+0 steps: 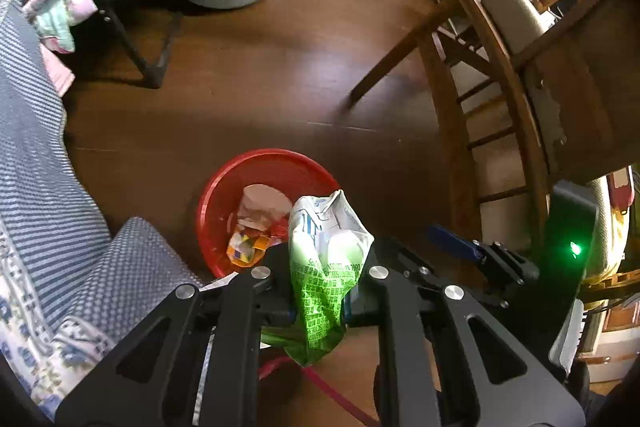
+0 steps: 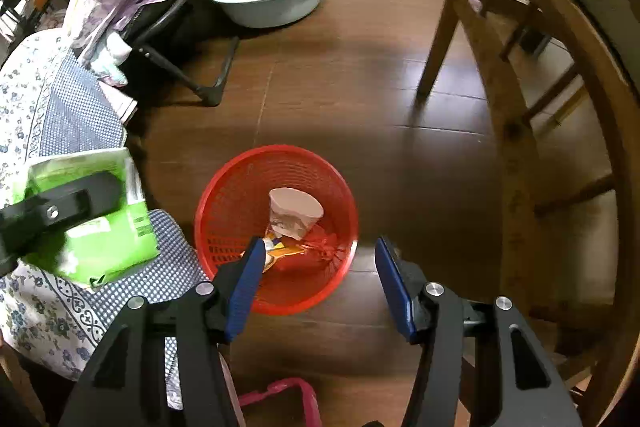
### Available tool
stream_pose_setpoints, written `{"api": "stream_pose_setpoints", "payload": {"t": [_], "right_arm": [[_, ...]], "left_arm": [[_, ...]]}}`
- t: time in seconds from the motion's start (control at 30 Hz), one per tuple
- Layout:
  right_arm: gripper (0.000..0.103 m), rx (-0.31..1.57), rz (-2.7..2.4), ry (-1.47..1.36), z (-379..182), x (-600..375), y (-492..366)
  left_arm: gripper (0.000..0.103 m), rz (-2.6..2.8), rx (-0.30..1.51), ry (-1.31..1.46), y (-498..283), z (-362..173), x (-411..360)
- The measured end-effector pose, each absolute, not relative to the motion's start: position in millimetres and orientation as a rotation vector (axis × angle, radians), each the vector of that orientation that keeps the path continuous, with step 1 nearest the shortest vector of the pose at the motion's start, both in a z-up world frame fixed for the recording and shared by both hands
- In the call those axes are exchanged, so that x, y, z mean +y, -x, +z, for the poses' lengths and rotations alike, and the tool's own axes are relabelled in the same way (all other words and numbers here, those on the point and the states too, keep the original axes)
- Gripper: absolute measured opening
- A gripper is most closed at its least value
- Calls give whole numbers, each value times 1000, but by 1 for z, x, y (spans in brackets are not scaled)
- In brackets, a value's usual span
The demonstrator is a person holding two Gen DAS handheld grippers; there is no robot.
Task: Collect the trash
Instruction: 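Open the right tool to drop the cup while the left tool drops the wipes, then swing both tools back toward the bed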
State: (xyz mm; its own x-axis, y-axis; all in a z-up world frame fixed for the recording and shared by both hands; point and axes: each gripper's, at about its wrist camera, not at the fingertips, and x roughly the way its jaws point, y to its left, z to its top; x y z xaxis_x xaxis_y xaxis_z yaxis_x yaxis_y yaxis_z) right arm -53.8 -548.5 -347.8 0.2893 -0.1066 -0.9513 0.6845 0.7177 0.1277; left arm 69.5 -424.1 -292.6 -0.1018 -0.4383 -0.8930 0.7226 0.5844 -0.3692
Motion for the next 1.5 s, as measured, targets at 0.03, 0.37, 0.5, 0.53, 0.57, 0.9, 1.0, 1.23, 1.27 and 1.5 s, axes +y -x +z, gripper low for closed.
{"api": "stream_pose_setpoints", "payload": {"t": [0.03, 0.37, 0.5, 0.53, 0.57, 0.9, 1.0, 1.23, 1.27, 1.5], "right_arm": [[56, 1168, -575, -594, -349, -551, 57], [56, 1175, -598, -624, -358, -564, 76], [56, 1189, -606, -628, -363, -565, 83], [56, 1193, -608, -629, -364, -566, 85], [56, 1196, -611, -629, -365, -566, 86], [56, 1194, -608, -620, -362, -563, 84], [56, 1185, -599, -611, -356, -559, 81], [58, 1157, -551, -568, -332, -543, 68], [63, 1150, -544, -549, -325, -539, 65], [90, 1134, -545, -432, -296, -519, 50]], "left_arm": [[16, -995, 1360, -270, -70, -295, -427], [18, -999, 1402, -270, -71, -313, -440], [43, -1006, 1430, -245, -72, -319, -444], [59, -1007, 1434, -226, -72, -318, -442], [63, -1010, 1429, -215, -72, -316, -442], [67, -1004, 1383, -189, -76, -299, -435], [68, -1002, 1361, -178, -77, -290, -430], [71, -1012, 1296, -164, -70, -255, -410], [73, -1020, 1284, -144, -69, -246, -404], [94, -1001, 1184, 4, -71, -186, -357]]}}
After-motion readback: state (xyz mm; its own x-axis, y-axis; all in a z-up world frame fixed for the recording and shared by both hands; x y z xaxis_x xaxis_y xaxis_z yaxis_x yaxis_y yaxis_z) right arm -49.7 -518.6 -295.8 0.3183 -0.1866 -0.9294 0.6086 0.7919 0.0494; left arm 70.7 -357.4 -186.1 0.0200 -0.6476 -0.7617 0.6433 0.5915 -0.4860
